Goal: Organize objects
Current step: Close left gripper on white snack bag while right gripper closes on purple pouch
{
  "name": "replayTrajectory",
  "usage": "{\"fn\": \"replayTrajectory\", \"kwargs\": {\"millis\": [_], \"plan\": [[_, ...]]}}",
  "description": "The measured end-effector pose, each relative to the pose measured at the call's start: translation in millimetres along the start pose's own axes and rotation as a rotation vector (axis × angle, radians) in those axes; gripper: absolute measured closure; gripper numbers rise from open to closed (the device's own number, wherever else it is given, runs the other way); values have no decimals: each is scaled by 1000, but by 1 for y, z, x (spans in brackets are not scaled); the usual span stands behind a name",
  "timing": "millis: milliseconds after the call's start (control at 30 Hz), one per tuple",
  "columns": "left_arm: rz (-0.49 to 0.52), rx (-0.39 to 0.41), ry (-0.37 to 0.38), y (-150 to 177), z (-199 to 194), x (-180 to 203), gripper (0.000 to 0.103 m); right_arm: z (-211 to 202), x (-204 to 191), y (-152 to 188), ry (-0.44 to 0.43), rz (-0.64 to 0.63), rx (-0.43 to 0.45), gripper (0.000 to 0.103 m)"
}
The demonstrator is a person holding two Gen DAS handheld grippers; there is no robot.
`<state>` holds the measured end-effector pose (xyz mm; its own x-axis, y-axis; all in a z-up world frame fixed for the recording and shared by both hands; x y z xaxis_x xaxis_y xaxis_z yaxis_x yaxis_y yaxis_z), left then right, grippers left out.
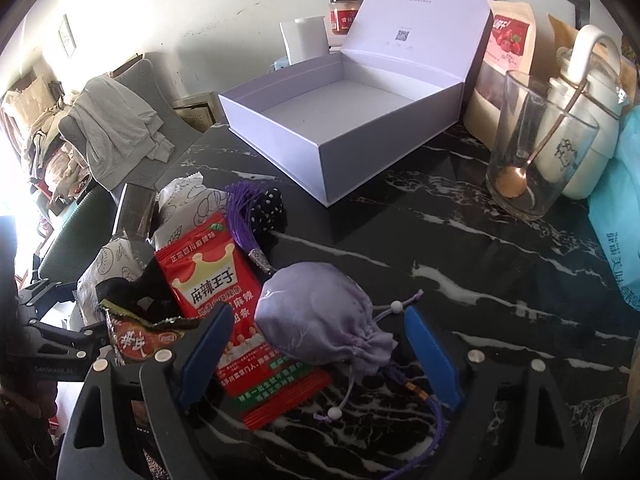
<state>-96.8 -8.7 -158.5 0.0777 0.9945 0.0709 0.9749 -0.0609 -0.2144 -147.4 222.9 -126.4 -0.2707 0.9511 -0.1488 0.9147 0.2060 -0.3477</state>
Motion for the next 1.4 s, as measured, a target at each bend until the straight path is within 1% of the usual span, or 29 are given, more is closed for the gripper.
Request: {"fn": "replayTrajectory", "kwargs": {"millis": [100,167,233,300,500,667,700,733,867,900,933,967,1300,1400], "plan": [[16,18,1,-2,0,1,8,7,1,-2,-5,9,-19,15],[22,27,-3,0,0,2,9,11,2,-2,-6,15,-27,15],[26,34,-3,1,-2,3,10,15,3,-2,-8,16,-33,23],[23,37,3,2,-3,2,11,15,4,-2,-37,28,-31,32],[8,45,23,7,-7,1,15,13,2,-1,-49,10,-23,38],[9,52,29,13,-12,2,19,10,1,4,-49,1,-21,40],[12,52,28,14,-13,2,22,9,1,5,-47,-1,-20,40],[17,53,28,15,-14,3,27,8,1,6,-48,-3,-19,40],[23,55,14,20,-17,6,29,3,-1,9,-50,-9,-5,41],[15,56,19,21,-18,6,32,2,-1,10,-49,-10,-2,41],[11,57,25,22,-20,5,41,1,-1,11,-48,-11,1,41],[7,53,33,23,-20,5,47,-1,-1,12,-47,-12,4,42],[-23,57,11,37,-28,-4,48,-15,-5,23,-41,-27,39,44],[-32,71,10,42,-34,-6,48,-20,-7,27,-41,-37,55,44]]}}
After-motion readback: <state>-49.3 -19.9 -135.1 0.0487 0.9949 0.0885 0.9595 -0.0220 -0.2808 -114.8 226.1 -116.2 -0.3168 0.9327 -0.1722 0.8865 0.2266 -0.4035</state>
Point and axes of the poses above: each gripper's, at about its wrist camera, not at the fingertips, and z roughly the way its jaws point, x to its right, y to its underside, the point moved 5 cm from there along z, roughly the way its jaws point, and after that the axes turned 14 degrees about -x, right-handed, at the moved point
